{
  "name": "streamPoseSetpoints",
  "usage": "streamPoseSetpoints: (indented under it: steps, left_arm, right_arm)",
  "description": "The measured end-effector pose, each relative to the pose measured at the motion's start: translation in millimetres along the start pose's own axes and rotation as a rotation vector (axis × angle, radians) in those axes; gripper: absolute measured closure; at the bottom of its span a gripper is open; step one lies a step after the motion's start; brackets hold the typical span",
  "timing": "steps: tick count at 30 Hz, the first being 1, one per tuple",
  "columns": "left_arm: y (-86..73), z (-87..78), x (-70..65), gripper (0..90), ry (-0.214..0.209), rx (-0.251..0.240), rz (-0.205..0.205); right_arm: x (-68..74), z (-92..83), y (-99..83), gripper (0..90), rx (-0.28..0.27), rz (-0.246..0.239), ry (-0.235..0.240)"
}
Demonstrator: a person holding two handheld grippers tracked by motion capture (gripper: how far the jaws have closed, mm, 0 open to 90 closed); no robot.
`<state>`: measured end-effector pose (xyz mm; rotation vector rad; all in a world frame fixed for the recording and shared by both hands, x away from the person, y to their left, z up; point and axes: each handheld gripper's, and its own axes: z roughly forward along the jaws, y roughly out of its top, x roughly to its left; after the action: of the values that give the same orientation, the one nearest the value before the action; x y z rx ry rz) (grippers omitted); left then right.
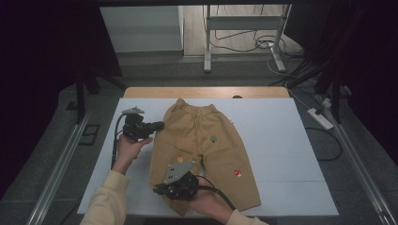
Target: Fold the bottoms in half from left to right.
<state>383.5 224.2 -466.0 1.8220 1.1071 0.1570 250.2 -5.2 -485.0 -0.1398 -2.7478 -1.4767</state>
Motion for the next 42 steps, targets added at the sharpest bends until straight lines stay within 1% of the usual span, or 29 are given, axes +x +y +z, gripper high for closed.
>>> streamPoseSetpoints:
  steps: [3, 8, 11, 13, 21, 24, 27, 29, 30, 31, 35, 39, 42]
  left_arm:
    - [0.9, -6.7, 0.1, 85.2, 0.001, -0.013, -0.004]
    - [0.1, 2.4, -2.6, 85.2, 0.006, 0.018, 0.010]
    - [-0.2, 7.6, -5.4, 85.2, 0.005, 0.029, 0.016]
    - [-0.1, 10.0, -7.5, 85.1, 0.006, 0.029, 0.020]
    - [1.8, 19.1, -15.2, 85.1, -0.009, 0.026, 0.027]
    - [2.7, 23.0, -17.8, 85.1, -0.014, 0.026, 0.031]
    - [3.5, 27.3, -21.0, 85.1, -0.017, 0.027, 0.035]
    - [4.1, 29.7, -22.9, 85.1, -0.020, 0.029, 0.040]
    - [4.4, 30.5, -23.5, 85.1, -0.021, 0.029, 0.042]
    - [4.6, 31.4, -24.2, 85.1, -0.021, 0.027, 0.042]
    - [5.7, 35.3, -26.7, 85.0, -0.030, 0.025, 0.043]
    - [6.5, 41.4, -30.2, 85.0, -0.037, 0.035, 0.051]
    - [6.6, 43.7, -31.6, 85.0, -0.039, 0.039, 0.055]
  right_arm:
    - [2.4, -2.8, 3.6, 85.8, -0.020, -0.015, -0.003]
    - [0.8, -6.3, 1.2, 85.9, -0.016, -0.004, -0.005]
    - [-0.3, -8.2, -2.6, 85.9, -0.007, 0.001, -0.004]
    - [-1.4, -12.0, -5.9, 85.9, -0.006, 0.006, -0.010]
    - [-3.6, -24.1, -10.0, 85.9, -0.005, 0.015, -0.027]
    - [-4.9, -30.5, -13.5, 85.9, 0.007, 0.016, -0.037]
    - [-7.6, -37.7, -19.7, 85.9, 0.010, 0.033, -0.047]
    - [-10.7, -44.0, -27.4, 85.9, 0.014, 0.059, -0.061]
    - [-10.7, -44.0, -27.4, 85.9, 0.014, 0.059, -0.061]
    - [-12.3, -47.7, -32.4, 85.9, 0.014, 0.073, -0.069]
    - [-14.2, -53.1, -37.7, 85.9, 0.017, 0.086, -0.082]
    - [-16.1, -60.9, -43.5, 85.9, 0.014, 0.102, -0.101]
    - [-17.1, -63.2, -45.7, 85.9, 0.016, 0.110, -0.106]
